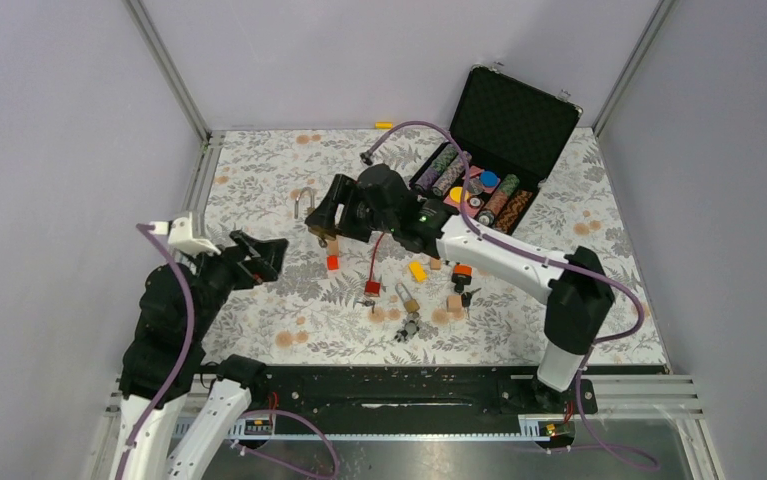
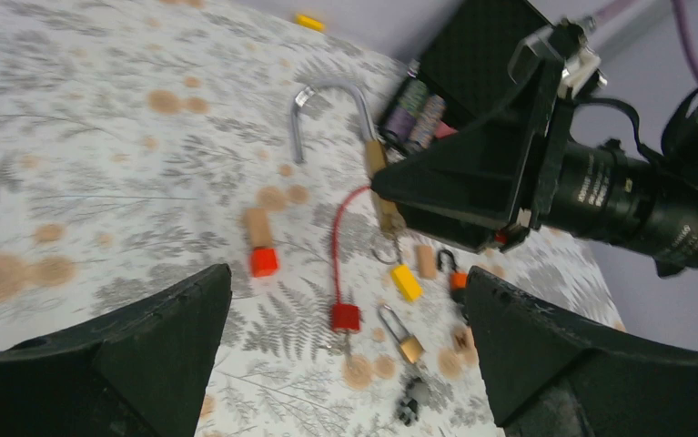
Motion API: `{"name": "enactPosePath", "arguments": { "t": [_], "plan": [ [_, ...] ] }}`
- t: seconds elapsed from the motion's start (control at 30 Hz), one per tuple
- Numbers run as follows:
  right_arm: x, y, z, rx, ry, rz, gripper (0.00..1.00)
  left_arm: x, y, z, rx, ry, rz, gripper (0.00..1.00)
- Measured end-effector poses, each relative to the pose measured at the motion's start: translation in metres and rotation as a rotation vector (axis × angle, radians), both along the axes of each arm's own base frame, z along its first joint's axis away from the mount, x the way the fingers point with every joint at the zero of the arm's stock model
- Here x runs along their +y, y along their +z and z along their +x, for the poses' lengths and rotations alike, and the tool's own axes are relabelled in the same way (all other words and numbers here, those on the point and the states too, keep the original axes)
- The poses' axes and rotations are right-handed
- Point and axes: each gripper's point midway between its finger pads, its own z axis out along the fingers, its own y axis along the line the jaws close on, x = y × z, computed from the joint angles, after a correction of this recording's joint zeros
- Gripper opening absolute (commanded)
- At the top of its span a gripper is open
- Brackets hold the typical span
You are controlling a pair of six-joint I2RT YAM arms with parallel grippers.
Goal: Lock with the key
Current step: Pick up the lock from the center of the board, then lock the lock.
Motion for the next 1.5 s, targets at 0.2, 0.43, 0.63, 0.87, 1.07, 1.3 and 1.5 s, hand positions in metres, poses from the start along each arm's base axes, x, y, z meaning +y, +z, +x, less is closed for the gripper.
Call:
{"name": "enactPosePath", "arguments": {
  "t": [0.2, 0.43, 0.63, 0.87, 1.07, 1.3, 1.5],
  "plan": [
    [0.004, 0.027, -0.012, 0.074, -0.052, 0.214, 0.55, -0.044, -0.012, 0.009, 0.021, -0.225, -0.044, 0.98],
    [-0.002, 0.006, -0.016, 0.202, -0.143, 0.264, 0.55, -0.065, -0.018, 0.018, 0.004, -0.310, -0.114, 0.90],
    [-0.013, 0.018, -0.017, 0.229, -0.210, 0.314, 0.55, -0.075, -0.023, 0.029, 0.004, -0.341, -0.142, 0.89],
    [-0.015, 0.045, -0.015, 0.225, -0.239, 0.400, 0.54, -0.085, -0.028, 0.029, -0.002, -0.381, -0.143, 0.91],
    [-0.015, 0.045, -0.014, 0.241, -0.256, 0.411, 0.53, -0.094, -0.036, 0.035, 0.023, -0.389, -0.139, 0.81],
    [-0.014, 0.037, -0.019, 0.246, -0.275, 0.379, 0.53, -0.101, -0.039, 0.051, 0.029, -0.337, -0.154, 0.73],
    [-0.020, 0.029, -0.017, 0.244, -0.315, 0.344, 0.52, -0.108, -0.040, 0.058, 0.022, -0.303, -0.147, 0.62]
  ]
}}
